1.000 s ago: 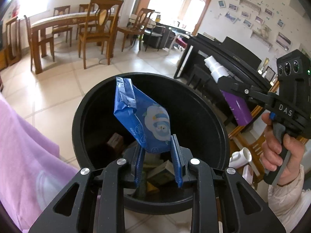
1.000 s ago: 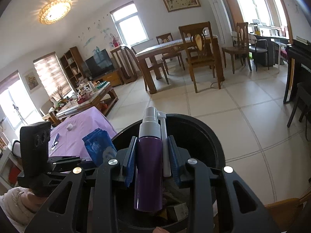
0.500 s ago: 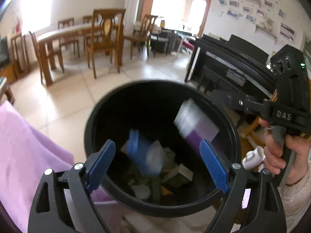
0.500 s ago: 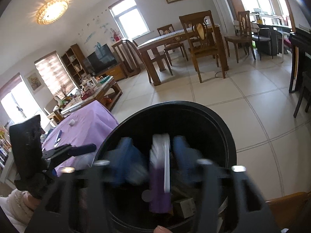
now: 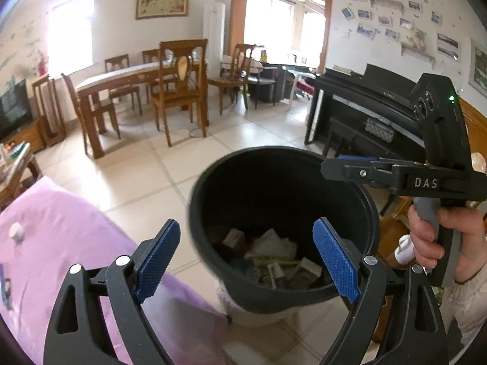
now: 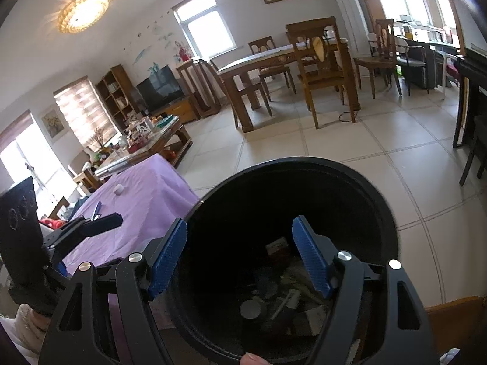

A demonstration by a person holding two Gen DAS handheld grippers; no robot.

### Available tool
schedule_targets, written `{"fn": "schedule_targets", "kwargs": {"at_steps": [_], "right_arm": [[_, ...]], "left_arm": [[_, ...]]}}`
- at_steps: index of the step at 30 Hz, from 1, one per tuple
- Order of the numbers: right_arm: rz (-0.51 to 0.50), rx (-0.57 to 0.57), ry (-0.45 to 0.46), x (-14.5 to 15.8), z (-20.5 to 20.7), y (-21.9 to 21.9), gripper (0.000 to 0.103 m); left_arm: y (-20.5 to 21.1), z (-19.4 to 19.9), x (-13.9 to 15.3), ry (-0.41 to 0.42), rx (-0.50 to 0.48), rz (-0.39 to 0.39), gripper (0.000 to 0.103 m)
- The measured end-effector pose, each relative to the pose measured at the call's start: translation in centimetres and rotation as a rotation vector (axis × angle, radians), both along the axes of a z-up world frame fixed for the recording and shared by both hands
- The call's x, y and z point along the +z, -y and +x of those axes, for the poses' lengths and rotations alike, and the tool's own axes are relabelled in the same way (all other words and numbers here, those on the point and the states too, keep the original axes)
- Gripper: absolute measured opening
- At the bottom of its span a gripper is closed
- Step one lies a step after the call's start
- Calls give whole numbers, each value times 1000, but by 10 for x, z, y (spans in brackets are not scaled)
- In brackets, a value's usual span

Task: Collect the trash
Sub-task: 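Carry the wrapper and spray bottle over the black bin and open both tools, then grasp the eye-drop bottle with the left tool while the right grasps the blue tube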

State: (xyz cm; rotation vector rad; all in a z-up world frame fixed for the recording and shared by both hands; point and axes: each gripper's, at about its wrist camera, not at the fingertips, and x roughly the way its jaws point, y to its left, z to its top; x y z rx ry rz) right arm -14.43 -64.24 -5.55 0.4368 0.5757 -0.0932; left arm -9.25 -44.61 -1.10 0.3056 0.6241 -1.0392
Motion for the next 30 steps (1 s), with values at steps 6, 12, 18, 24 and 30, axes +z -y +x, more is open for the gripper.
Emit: {"fn": "schedule_targets", "kwargs": {"at_steps": [6,12,18,24,30], "right_arm": [[-28,90,-28,7,40,-52,73],[-55,239,-53,6,100,-131,73],[-70,403,-75,5,158,-222,73],[-76,541,-115,-3,216,-304,73],[-147,596,-153,-9,274,-366,73]], "left_arm": [[-69,21,7,0,96,-24,88],[-181,61,8,-13,295,-25,88],[-323,110,7,-37,588,19,88],[-416,153,-6,-69,778,130,88],[-450,184,-27,-167,801,189,73]]}}
